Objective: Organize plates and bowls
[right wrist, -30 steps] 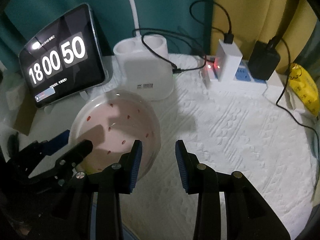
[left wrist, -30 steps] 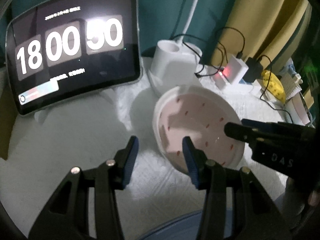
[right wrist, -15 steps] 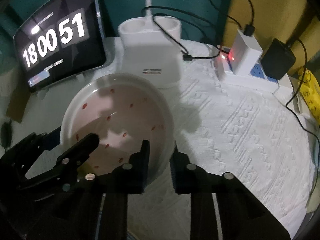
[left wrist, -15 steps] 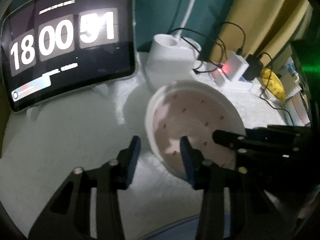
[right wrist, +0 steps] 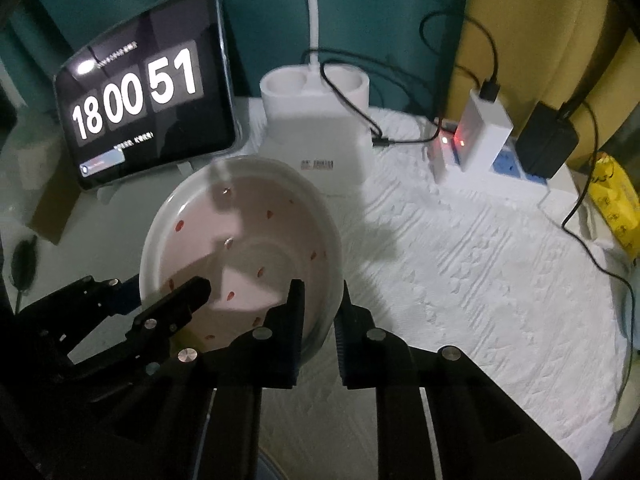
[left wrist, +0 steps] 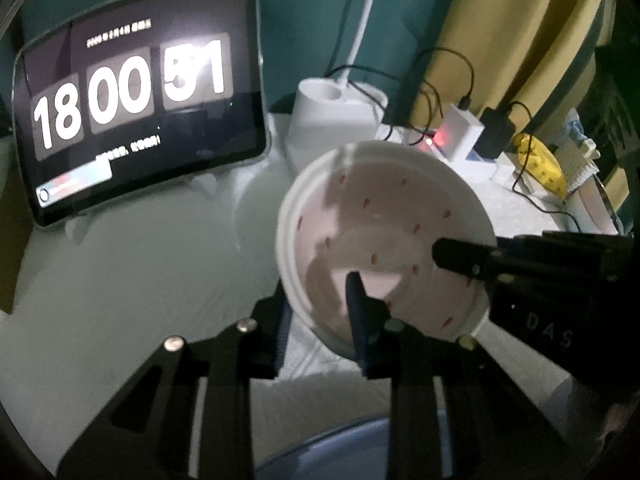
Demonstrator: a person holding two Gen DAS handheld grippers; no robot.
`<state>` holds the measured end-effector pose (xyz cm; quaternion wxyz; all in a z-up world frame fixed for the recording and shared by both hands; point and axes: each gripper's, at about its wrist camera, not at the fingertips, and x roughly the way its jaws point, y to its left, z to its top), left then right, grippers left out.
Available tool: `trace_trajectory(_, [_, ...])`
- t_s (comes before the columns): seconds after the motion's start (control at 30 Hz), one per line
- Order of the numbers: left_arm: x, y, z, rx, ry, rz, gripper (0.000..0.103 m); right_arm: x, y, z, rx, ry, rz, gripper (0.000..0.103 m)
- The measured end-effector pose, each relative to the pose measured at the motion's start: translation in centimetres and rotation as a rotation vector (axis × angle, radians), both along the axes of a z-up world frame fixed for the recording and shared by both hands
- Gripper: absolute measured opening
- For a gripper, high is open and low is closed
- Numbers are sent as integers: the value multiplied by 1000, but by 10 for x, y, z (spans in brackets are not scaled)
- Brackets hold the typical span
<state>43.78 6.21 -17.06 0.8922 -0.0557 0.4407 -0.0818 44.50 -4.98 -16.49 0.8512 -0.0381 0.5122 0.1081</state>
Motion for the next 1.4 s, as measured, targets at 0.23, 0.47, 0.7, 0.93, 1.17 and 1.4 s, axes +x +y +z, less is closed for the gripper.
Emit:
trace_trajectory(0.23, [-21, -1, 28, 7, -64, 19, 27, -21, -2, 24, 28, -65, 18, 15])
trace_trajectory(0.47, [-45, -7, 52, 13, -108, 20, 27, -40, -8, 50, 40, -118, 28, 15])
trace_trajectory(0.7, [-76, -12, 75, 12, -154, 19, 27, -67, -16, 71, 55, -149, 27, 15])
trace_trajectory(0.93, [-103, -23, 91, 11, -190, 6, 27, -97, -29, 87, 69, -181, 19, 15])
trace_trajectory(1.17, [-131, -37, 101, 4, -215, -15, 27, -127, -47, 97, 82, -205, 4, 15])
trace_trajectory(1.4, [-150, -56, 106, 1, -225, -44, 27, -152, -68, 104, 91, -225, -21, 15])
